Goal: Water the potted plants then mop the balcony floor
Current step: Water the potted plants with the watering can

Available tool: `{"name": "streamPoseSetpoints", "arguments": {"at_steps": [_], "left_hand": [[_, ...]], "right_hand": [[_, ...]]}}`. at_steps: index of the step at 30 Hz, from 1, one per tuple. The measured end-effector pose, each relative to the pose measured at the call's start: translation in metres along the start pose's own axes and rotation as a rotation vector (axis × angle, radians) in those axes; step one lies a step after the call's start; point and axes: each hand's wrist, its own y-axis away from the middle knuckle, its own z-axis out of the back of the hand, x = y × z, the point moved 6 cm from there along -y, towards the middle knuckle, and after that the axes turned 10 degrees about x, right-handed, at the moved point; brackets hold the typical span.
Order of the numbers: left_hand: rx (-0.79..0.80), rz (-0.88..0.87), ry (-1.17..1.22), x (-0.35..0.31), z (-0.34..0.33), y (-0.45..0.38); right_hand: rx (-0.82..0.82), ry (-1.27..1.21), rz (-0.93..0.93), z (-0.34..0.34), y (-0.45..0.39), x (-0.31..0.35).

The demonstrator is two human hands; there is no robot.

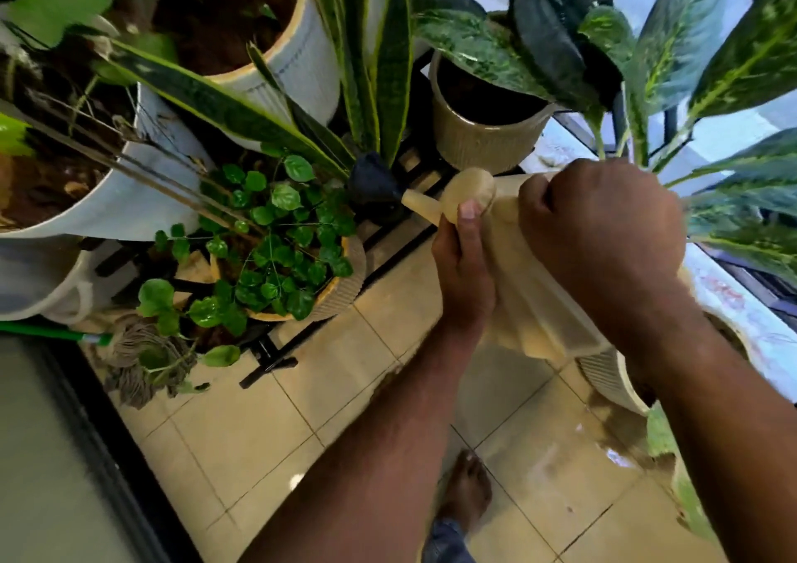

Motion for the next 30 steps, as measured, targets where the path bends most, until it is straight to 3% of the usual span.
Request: {"name": "streamPoseSetpoints", "arguments": {"at_steps": [9,15,30], "left_hand": [[-0.094,0.100,0.141,-0.001,0.023,-0.051],[-0.056,0.155,0.180,-0.003,0.023,-0.062],[-0.005,0.133,0.026,0.007,0.014,-0.042]], "right_hand": [[-0.014,0.077,0.118,0.008,-0.051,0.066],[-0.001,0.092,0.107,0.010,-0.063,0.075],[0.055,0.036,-0.016,-0.012,-0.050,0.026]]}}
